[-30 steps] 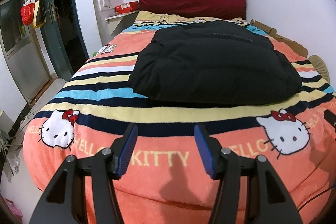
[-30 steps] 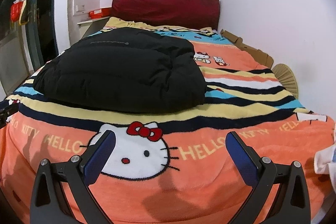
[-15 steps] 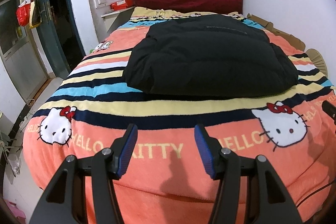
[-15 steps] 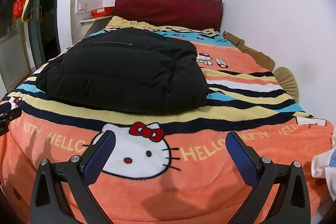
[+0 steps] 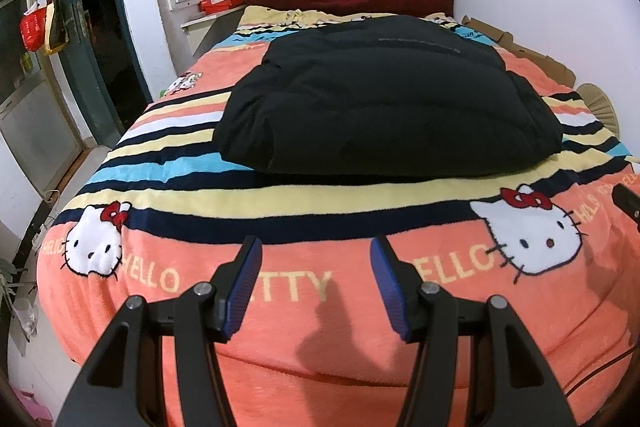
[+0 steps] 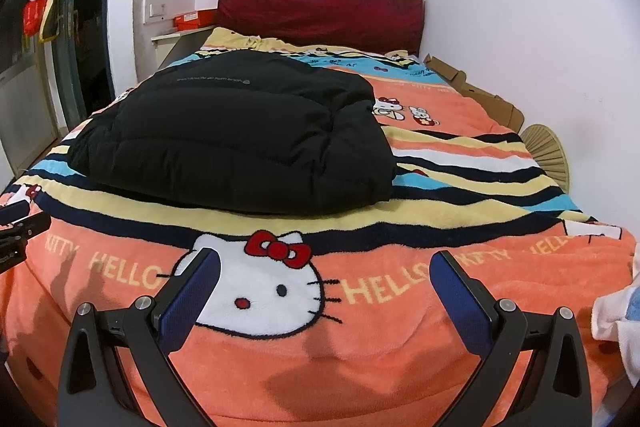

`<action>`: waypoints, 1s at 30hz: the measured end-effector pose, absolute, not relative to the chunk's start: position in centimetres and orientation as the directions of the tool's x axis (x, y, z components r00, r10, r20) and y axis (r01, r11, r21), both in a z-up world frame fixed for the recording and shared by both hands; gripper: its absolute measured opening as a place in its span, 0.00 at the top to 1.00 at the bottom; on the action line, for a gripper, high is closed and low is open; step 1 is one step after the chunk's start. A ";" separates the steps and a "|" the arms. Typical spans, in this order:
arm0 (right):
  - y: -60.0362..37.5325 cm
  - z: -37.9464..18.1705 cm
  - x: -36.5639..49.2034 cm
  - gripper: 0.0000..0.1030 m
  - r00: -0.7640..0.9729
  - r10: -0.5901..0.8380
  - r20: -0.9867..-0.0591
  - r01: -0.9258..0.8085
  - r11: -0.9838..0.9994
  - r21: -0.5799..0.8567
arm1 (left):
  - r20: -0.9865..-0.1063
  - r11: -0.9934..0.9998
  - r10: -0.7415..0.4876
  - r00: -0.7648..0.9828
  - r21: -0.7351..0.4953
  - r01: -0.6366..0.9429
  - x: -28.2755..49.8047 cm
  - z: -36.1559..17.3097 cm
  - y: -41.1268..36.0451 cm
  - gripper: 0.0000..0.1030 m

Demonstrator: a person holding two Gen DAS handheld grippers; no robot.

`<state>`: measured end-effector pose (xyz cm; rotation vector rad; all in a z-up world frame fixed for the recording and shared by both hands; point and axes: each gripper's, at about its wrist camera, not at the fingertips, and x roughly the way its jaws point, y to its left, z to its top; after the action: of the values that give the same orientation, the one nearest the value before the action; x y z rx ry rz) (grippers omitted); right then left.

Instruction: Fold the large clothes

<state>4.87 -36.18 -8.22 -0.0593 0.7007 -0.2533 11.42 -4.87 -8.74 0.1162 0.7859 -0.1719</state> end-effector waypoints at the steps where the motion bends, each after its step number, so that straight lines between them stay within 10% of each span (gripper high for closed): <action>1: -36.2 -8.2 4.9 0.00 0.734 -0.249 -0.631 0.210 0.968 -0.137 | -0.713 0.979 -0.111 0.692 0.041 0.200 11.5 -8.8 -5.0 0.47; 30: -36.6 -8.3 5.0 0.00 0.727 -0.250 -0.639 0.215 0.967 -0.135 | -0.727 0.973 -0.125 0.675 0.044 0.228 11.8 -9.6 -5.8 0.47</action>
<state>4.98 -36.57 -8.33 -0.0525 0.7118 -0.2564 11.75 -5.80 -9.57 0.1354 0.8063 -0.1995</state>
